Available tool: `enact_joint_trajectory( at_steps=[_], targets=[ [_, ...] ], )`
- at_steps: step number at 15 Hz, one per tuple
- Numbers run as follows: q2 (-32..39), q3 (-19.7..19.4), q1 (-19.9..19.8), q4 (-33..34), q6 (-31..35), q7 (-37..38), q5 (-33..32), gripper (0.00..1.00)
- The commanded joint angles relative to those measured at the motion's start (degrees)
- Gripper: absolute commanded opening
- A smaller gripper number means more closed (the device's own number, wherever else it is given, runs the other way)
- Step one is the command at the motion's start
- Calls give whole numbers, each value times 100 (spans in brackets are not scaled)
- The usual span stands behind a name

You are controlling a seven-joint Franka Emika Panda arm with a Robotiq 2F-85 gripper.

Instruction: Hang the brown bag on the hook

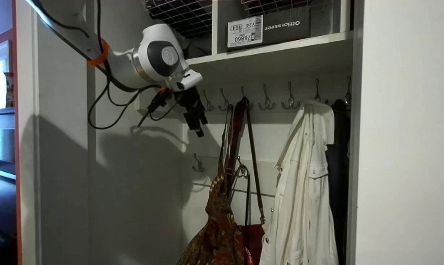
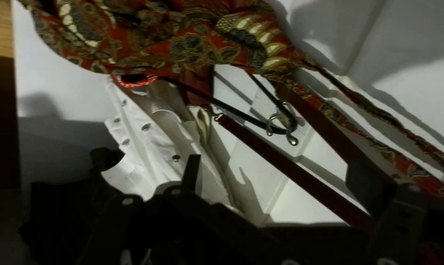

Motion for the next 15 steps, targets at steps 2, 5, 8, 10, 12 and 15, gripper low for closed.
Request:
enact_joint_trajectory(
  at_steps=[2, 5, 8, 10, 12, 15],
  targets=[
    [-799, 1278, -1109, -354, -1220, -244, -1150, 100],
    [-1095, 1914, -1679, -516, -1625, -992, -1320, 100],
    [-1325, 2356, -2068, -682, -1638, -2024, -1095, 100],
    [-1459, 2559, -2245, -795, -1582, -2663, -911, 100],
    [-1565, 2700, -2359, -844, -1656, -3076, -877, 100],
    [-1747, 2844, -2465, -908, -1824, -3226, -1071, 100]
  ],
)
